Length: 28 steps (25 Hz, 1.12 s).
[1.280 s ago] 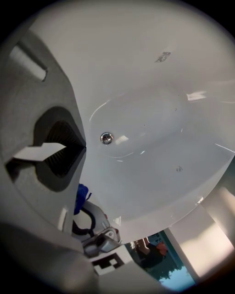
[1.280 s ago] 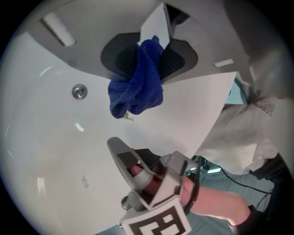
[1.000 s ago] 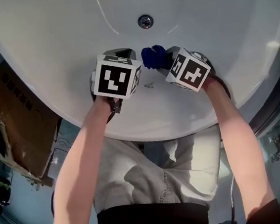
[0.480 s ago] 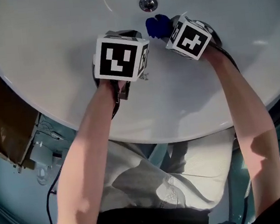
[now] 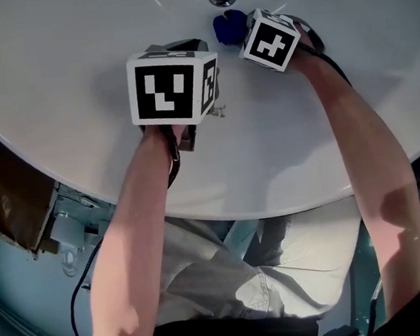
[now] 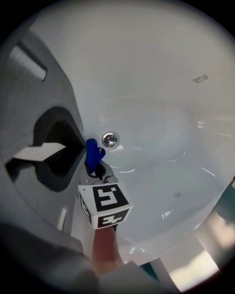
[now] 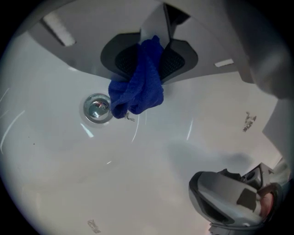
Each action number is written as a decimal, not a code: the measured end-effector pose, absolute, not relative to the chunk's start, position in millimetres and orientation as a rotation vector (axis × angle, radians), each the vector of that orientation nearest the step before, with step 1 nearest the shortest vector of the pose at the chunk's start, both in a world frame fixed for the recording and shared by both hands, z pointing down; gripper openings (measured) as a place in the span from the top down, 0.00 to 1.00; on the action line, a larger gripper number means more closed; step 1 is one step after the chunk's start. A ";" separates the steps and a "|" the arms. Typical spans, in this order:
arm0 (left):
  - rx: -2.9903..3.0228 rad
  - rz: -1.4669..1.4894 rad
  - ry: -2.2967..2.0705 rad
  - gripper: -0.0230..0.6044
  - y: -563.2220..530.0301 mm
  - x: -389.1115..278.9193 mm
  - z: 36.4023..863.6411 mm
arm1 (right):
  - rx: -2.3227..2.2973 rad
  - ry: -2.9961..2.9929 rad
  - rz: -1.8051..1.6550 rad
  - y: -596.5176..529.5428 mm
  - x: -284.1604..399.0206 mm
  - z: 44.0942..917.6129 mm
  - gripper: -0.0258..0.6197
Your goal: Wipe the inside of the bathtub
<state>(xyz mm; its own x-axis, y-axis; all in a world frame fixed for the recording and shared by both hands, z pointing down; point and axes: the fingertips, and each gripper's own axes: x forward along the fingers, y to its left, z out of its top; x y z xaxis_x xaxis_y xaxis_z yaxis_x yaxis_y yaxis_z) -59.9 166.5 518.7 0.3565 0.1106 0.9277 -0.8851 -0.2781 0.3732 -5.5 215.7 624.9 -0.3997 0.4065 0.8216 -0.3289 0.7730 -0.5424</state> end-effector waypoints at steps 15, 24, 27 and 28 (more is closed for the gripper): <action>1.551 1.170 -0.705 0.96 170.3 -68.3 512.3 | -0.209 -1.784 0.710 224.8 -9.8 614.6 0.81; 1.579 1.206 -0.689 0.96 164.8 -62.0 501.3 | -0.226 -1.810 0.731 230.1 -8.6 592.7 0.81; 1.590 1.214 -0.679 0.96 165.1 -61.2 493.8 | -0.251 -1.813 0.754 237.0 -6.9 582.4 0.81; 1.591 1.217 -0.677 0.96 165.0 -61.5 491.0 | -0.272 -1.808 0.763 240.7 -6.0 577.6 0.81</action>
<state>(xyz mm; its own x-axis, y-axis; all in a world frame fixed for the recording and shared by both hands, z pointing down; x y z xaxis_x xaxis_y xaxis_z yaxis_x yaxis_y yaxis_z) -61.5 165.0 491.0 0.3420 0.1272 0.9311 -0.8579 -0.3621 0.3646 -6.0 240.7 577.6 -0.3724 0.5287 0.7628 -0.1778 0.7660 -0.6178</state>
